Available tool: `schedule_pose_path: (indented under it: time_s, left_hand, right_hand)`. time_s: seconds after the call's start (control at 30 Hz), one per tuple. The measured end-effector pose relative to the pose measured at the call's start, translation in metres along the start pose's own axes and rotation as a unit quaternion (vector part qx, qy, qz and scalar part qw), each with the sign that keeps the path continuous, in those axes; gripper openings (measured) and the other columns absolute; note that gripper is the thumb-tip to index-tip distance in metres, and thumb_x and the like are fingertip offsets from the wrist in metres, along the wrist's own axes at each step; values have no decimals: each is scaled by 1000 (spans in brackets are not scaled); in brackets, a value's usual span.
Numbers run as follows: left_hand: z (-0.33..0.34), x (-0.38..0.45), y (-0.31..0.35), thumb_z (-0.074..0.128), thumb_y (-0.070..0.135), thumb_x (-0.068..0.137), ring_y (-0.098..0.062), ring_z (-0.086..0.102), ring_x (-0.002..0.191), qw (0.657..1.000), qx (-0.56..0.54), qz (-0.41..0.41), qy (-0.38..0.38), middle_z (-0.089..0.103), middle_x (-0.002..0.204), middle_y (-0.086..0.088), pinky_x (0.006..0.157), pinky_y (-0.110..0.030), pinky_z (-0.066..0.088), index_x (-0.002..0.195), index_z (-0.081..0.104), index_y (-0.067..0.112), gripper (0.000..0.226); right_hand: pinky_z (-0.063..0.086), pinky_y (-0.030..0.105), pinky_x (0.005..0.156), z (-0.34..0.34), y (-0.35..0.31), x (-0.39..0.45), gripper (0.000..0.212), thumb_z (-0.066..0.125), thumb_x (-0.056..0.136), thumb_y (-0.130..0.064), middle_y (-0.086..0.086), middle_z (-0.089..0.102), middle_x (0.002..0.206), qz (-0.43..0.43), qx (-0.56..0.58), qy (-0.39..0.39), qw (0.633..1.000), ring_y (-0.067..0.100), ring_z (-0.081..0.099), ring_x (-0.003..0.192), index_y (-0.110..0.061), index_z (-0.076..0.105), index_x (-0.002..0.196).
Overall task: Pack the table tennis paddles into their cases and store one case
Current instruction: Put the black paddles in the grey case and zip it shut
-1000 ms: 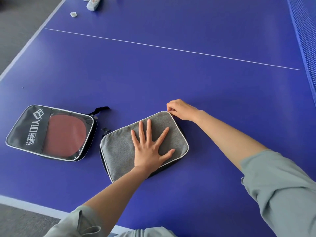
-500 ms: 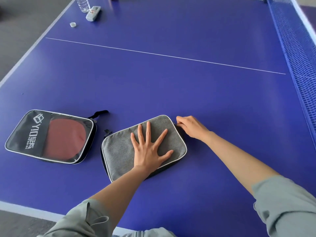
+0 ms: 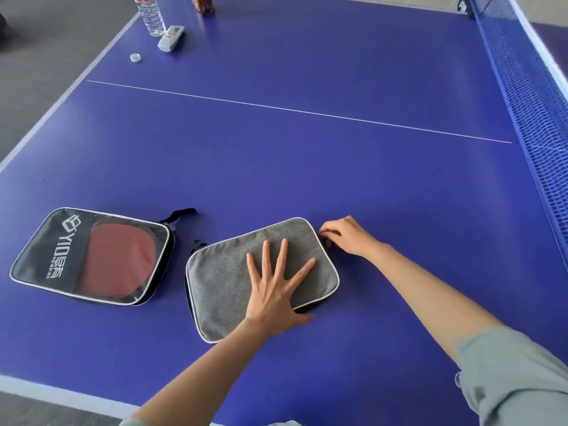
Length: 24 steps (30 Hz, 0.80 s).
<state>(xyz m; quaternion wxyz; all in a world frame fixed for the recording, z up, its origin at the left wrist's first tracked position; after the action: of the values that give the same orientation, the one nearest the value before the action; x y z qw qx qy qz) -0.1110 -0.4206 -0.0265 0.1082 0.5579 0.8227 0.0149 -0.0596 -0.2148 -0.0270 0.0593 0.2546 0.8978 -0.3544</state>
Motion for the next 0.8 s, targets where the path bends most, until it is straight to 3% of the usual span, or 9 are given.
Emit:
schedule_pose_path:
  time_s: [0.17,0.33,0.47,0.67,0.8]
  left_hand:
    - [-2,7,0,55,74,54,-46,-15,142,999,14,-31,7,-2,159,-10,107,-72,-3,142,-6,54,110]
    - [-3,3,0,50,77,53,-44,-10,143,1000,18,-17,9,-1,160,-8,108,-71,-2,143,-3,54,106]
    - [-7,6,-2,48,77,55,-42,-9,143,1000,8,-8,7,1,159,-8,109,-69,-3,143,-2,53,104]
    - [-12,1,1,53,70,57,-41,7,144,1000,-18,2,25,19,156,-12,112,-65,8,146,19,43,99]
    - [-11,1,0,54,74,59,-41,0,145,999,-30,-4,35,13,158,-12,113,-64,1,147,16,41,101]
  right_hand:
    - [41,33,63,9,-3,-18,17,45,96,-8,6,61,81,-21,-39,61,997,20,51,71,-5,57,84]
    - [39,36,62,9,1,-29,17,43,97,-10,6,57,81,-20,-56,77,995,24,49,71,-6,50,81]
    - [42,26,62,6,0,-24,15,49,95,-9,-1,65,80,-2,20,86,996,14,56,67,-8,63,88]
    - [47,8,71,-5,8,-20,9,67,84,-11,2,72,89,24,111,92,989,8,63,75,-8,72,92]
    - [49,13,73,15,3,-23,15,65,85,-6,7,73,93,51,131,120,983,12,65,79,-5,69,99]
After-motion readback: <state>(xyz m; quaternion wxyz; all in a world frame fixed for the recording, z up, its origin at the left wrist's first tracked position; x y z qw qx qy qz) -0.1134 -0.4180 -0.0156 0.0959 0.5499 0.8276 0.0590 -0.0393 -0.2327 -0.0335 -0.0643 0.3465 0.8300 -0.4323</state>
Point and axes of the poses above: each hand's wrist, its own x-axis towards the middle knuckle, its own z-axis out of the palm, y = z × x, the point moved 5 cm from there along x, towards the middle knuckle
